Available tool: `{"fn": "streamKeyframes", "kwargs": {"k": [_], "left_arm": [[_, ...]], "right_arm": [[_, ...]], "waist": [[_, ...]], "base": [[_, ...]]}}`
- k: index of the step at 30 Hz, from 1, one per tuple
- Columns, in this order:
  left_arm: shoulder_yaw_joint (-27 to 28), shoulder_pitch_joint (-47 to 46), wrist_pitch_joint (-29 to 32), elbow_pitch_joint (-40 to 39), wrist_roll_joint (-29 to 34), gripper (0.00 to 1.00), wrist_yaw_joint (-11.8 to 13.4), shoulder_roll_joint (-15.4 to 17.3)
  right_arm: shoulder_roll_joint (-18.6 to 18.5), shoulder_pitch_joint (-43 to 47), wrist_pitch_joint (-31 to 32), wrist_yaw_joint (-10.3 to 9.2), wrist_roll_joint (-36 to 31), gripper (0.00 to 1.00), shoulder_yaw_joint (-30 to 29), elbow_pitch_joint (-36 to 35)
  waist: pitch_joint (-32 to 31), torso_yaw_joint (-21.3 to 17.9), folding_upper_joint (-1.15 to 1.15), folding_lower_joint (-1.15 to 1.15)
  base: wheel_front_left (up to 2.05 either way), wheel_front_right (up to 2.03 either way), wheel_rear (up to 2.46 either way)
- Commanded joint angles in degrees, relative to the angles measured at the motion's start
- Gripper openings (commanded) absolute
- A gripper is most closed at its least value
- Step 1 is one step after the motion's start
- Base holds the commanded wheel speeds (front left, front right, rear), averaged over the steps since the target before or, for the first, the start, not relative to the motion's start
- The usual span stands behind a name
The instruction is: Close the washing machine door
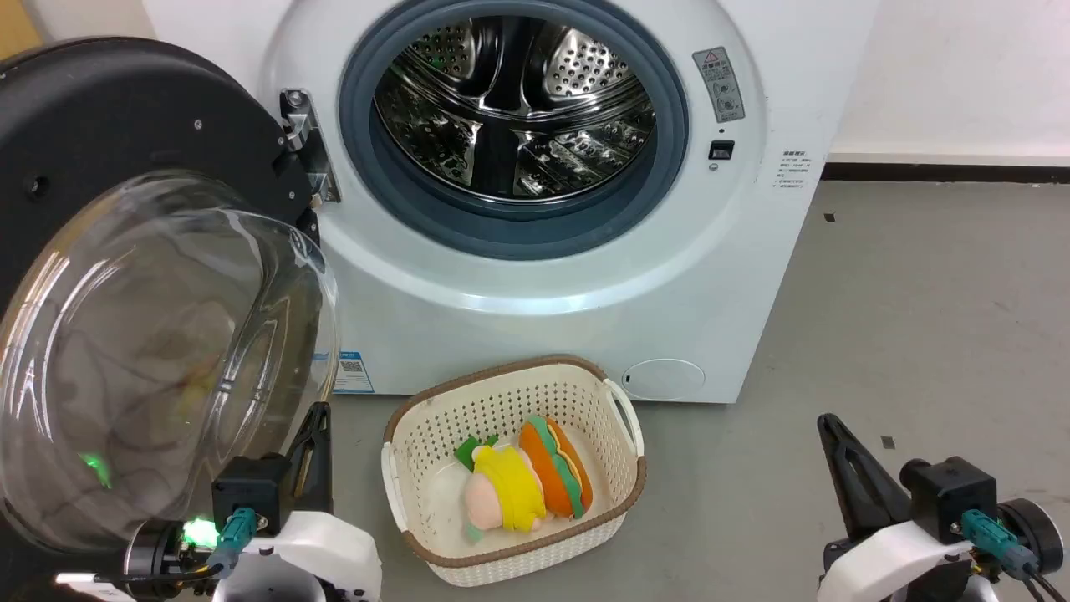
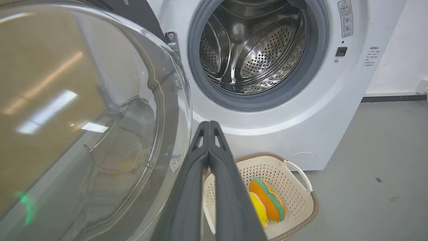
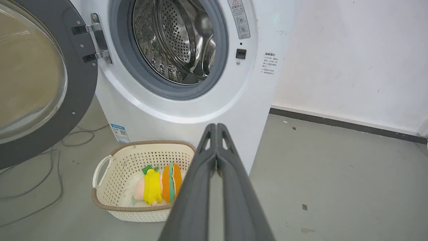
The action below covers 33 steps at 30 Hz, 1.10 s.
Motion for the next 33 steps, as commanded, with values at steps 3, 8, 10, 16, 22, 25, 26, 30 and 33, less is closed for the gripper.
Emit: {"fn": "streamKeyframes", "kwargs": {"k": [3, 8, 10, 16, 22, 25, 26, 30, 33], "left_arm": [[0.1, 0.6, 0.0, -0.2, 0.2, 0.00, -0.2, 0.0], [0.1, 0.6, 0.0, -0.2, 0.2, 0.00, -0.2, 0.0], [0.1, 0.6, 0.0, -0.2, 0.2, 0.00, -0.2, 0.0], [0.1, 0.6, 0.0, -0.2, 0.2, 0.00, -0.2, 0.0], [-0.1, 0.0, -0.1, 0.1, -0.1, 1.00, 0.2, 0.0], [-0.3, 0.0, -0.5, 0.1, -0.2, 1.00, 0.5, 0.0], [-0.4, 0.0, -0.6, 0.2, -0.2, 1.00, 0.7, 0.0], [-0.7, -0.1, -1.1, 0.2, -0.4, 1.00, 1.2, 0.0], [-0.9, -0.1, -1.4, 0.2, -0.4, 1.00, 1.6, 0.0]], "right_arm": [[0.3, -0.7, 0.0, 0.03, -0.4, 0.00, 0.0, -0.3], [0.3, -0.7, 0.0, 0.03, -0.4, 0.00, 0.0, -0.3], [0.3, -0.7, 0.0, 0.03, -0.4, 0.00, 0.0, -0.3], [0.3, -0.7, 0.0, 0.03, -0.4, 0.00, 0.0, -0.3], [0.0, 0.0, -0.1, -0.01, 0.2, 1.00, -0.1, 0.1], [0.0, 0.1, -0.5, -0.01, 0.7, 1.00, -0.5, 0.1], [0.0, 0.1, -0.6, -0.01, 0.9, 1.00, -0.6, 0.1], [0.0, 0.2, -1.1, -0.01, 1.7, 1.00, -1.0, 0.0], [0.0, 0.3, -1.4, -0.01, 2.3, 1.00, -1.3, -0.1]], "waist": [[0.0, 0.0, 0.00, 0.00], [0.0, 0.0, 0.00, 0.00], [0.0, 0.0, 0.00, 0.00], [0.0, 0.0, 0.00, 0.00], [0.0, 0.0, 0.00, 0.00], [0.0, 0.0, 0.00, 0.00], [0.1, 0.0, 0.00, 0.00], [0.1, 0.0, 0.00, 0.00], [0.1, 0.0, 0.00, 0.00]], "base": [[0.00, 0.00, 0.00], [0.00, 0.00, 0.00], [0.00, 0.00, 0.00], [0.00, 0.00, 0.00], [0.00, 0.00, 0.00], [0.00, 0.00, 0.00], [0.00, 0.00, 0.00], [0.00, 0.00, 0.00], [0.00, 0.00, 0.00]]}}
